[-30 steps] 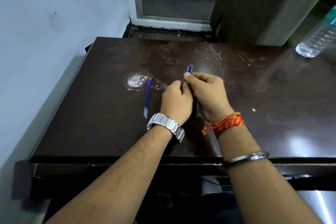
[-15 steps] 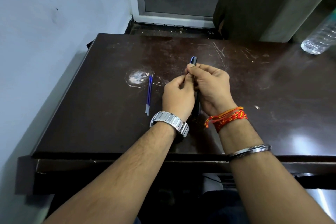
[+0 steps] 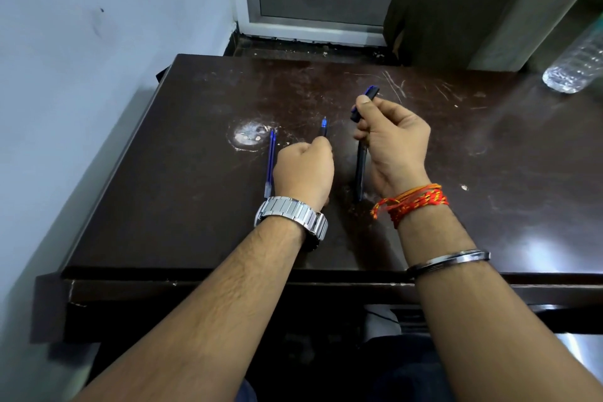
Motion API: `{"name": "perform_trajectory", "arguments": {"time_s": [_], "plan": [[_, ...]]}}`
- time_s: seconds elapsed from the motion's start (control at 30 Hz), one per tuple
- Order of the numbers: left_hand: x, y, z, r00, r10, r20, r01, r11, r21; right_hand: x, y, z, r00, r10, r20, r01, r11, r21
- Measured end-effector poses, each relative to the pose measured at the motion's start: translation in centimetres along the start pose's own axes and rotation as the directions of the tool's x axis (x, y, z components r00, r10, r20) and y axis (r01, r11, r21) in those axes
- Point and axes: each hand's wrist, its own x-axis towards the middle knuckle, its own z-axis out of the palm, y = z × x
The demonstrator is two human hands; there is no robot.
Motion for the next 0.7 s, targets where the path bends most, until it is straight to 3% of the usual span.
{"name": "perform_trajectory", "arguments": {"time_s": [0.17, 0.33, 0.43, 0.7], "plan": [[0.8, 0.0, -0.4, 0.999, 0.018, -0.049, -0.021, 0.997, -0.075, 0.1, 0.3, -1.3, 0.999, -0.027, 0.035, 0.039, 0.905, -0.423], [1.3, -0.7, -0.1, 0.999, 0.02, -0.037, -0.023, 0.997, -0.069, 0.0, 0.6, -1.6, 0.991, -0.116, 0.074, 0.132, 0.652, -0.747], [1.4, -0.9, -0.1, 0.998, 0.031, -0.046, -0.032, 0.999, -0.034, 0.0, 0.8, -1.6, 0.987, -0.142, 0.079, 0.147, 0.574, -0.805], [1.2, -0.8, -0.6, 0.999, 0.03, -0.022, -0.029, 0.998, 0.05, -0.1, 1.5, -1.3, 0.967, -0.221, 0.125, 0.223, 0.5, -0.837]]}}
